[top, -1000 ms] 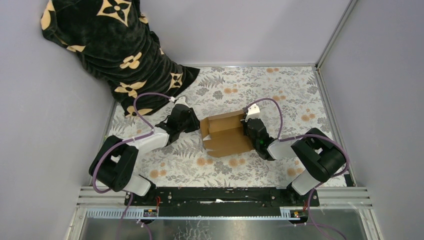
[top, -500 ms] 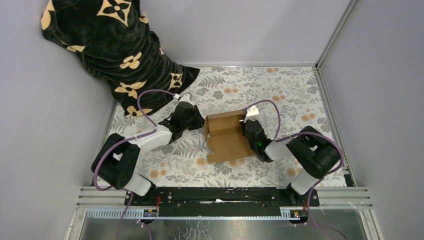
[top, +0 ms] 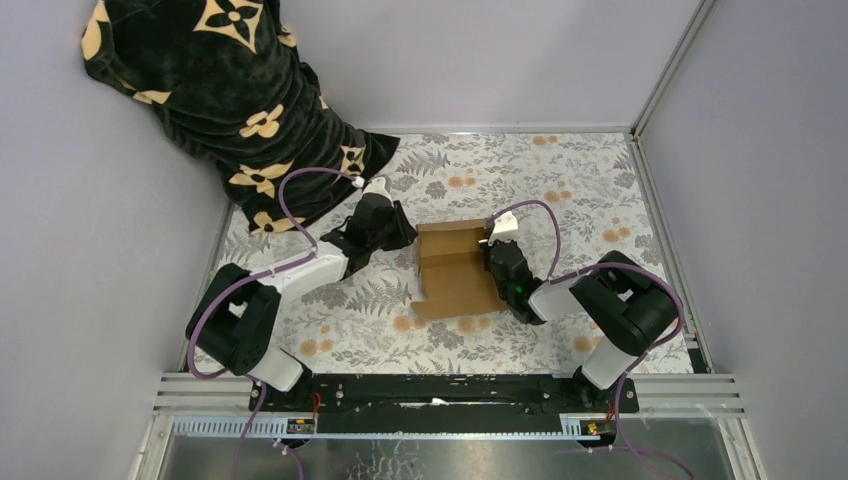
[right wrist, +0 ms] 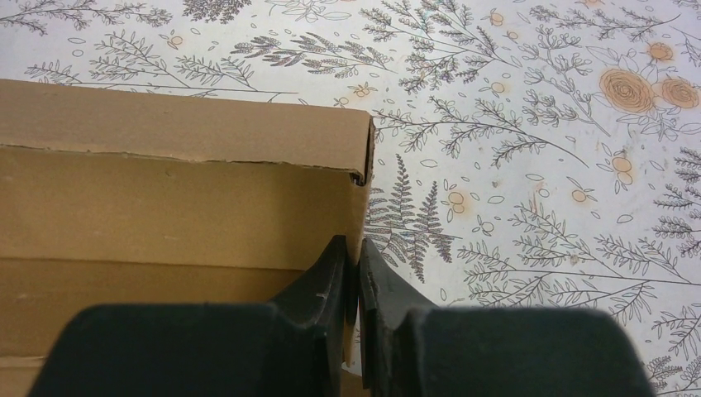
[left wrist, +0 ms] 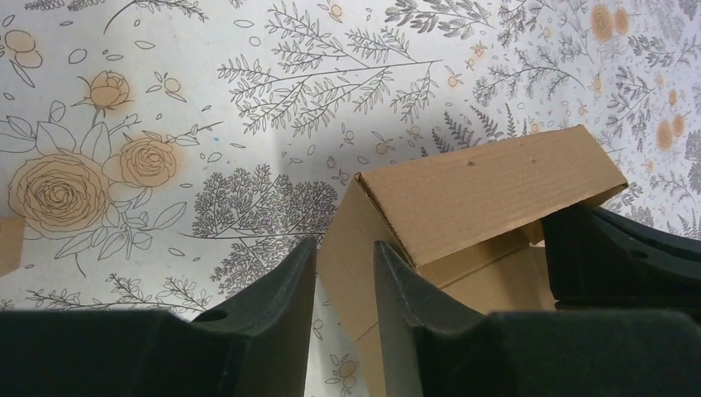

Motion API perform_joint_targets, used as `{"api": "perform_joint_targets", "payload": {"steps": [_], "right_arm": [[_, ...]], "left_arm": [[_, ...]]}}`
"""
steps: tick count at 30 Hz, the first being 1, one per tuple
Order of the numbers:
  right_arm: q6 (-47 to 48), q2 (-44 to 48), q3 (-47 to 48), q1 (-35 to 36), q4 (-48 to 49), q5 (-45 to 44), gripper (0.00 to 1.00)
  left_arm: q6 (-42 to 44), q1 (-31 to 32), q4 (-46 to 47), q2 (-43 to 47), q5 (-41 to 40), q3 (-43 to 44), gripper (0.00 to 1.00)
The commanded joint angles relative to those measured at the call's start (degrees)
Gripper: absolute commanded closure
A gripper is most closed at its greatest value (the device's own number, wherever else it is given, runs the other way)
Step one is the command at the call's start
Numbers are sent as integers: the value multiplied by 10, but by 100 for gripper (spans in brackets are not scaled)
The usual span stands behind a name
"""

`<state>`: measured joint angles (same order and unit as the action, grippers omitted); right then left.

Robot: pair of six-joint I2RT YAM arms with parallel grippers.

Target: Fold the paper box

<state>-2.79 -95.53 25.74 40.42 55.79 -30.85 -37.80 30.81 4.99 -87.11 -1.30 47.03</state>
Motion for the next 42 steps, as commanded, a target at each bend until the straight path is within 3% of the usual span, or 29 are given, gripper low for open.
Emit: {"api": "perform_joint_targets", "payload": {"steps": [1, 14, 22, 34, 42], "right_arm": [[-11, 5, 7, 9, -27, 11, 87], [-36, 29, 10, 10, -64, -9, 92], [-49, 17, 31, 10, -100, -23, 93], [-59, 21, 21, 10, -94, -28, 93], [-54, 32, 9, 10, -87, -29, 93]], "left_arm": [[14, 5, 2, -5, 5, 29, 62], [-10, 15, 18, 17, 32, -3, 62], [-43, 56, 17, 42, 60, -28, 62], [-65, 69, 0, 167, 15, -160, 60], [-80, 76, 13, 200, 1, -184, 60]]}}
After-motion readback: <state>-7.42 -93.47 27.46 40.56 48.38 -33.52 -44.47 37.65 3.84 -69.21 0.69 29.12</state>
